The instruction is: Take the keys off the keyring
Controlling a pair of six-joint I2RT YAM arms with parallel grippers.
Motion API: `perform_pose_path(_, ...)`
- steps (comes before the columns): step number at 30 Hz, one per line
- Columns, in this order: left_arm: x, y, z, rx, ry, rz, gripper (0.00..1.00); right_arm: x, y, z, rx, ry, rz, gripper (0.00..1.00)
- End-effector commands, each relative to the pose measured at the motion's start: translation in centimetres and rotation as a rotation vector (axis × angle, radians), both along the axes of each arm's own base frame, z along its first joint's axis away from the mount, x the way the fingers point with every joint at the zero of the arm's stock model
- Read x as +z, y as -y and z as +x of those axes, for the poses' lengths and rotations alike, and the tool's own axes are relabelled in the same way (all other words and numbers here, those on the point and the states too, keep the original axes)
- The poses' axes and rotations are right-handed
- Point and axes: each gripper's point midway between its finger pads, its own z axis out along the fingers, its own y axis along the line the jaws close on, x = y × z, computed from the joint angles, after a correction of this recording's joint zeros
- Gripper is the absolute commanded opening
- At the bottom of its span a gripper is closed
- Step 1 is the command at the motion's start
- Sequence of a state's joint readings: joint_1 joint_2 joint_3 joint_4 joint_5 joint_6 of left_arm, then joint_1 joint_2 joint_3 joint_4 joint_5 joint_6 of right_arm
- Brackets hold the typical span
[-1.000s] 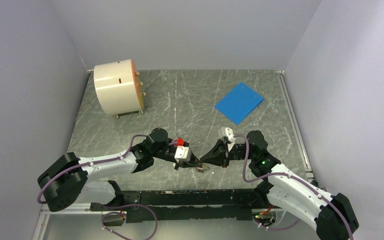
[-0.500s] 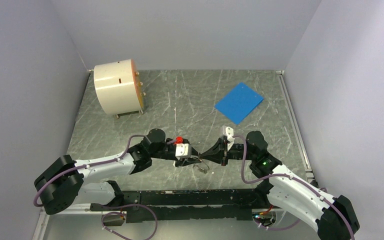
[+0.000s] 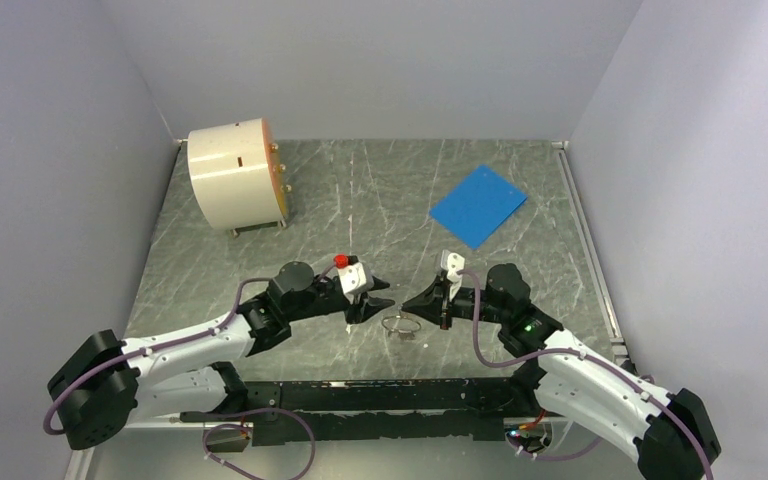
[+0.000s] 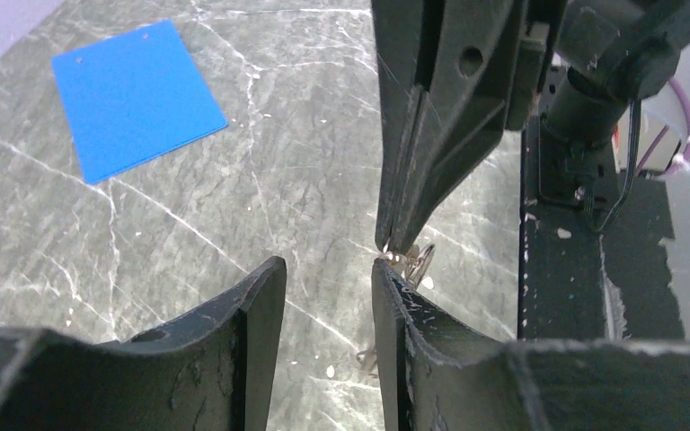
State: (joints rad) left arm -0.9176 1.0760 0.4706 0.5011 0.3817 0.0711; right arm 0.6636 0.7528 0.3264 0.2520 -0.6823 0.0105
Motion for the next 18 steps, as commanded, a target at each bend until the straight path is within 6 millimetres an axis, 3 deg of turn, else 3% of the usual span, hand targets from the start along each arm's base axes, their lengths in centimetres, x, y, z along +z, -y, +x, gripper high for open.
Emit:
perform_pose_path(1, 1.7, 0.0, 0.5, 0.066, -0.110, -0.053, 0.45, 1.9, -0.3, 0.8, -0.016, 0.080, 0.024, 0.00)
perform_pose_path(12, 1.9, 0.0, 0.8, 0.200, -0.449, -0.029, 0.44, 1.3, -0.2, 1.8, -0.084, 0.088, -0.013, 0.00)
perform_pose_path(18, 0.6, 0.8, 0.2, 0.211, -0.584, 0.017, 0.41, 1.1, -0.4, 2.1, -0.116, 0.093, -0.040, 0.00)
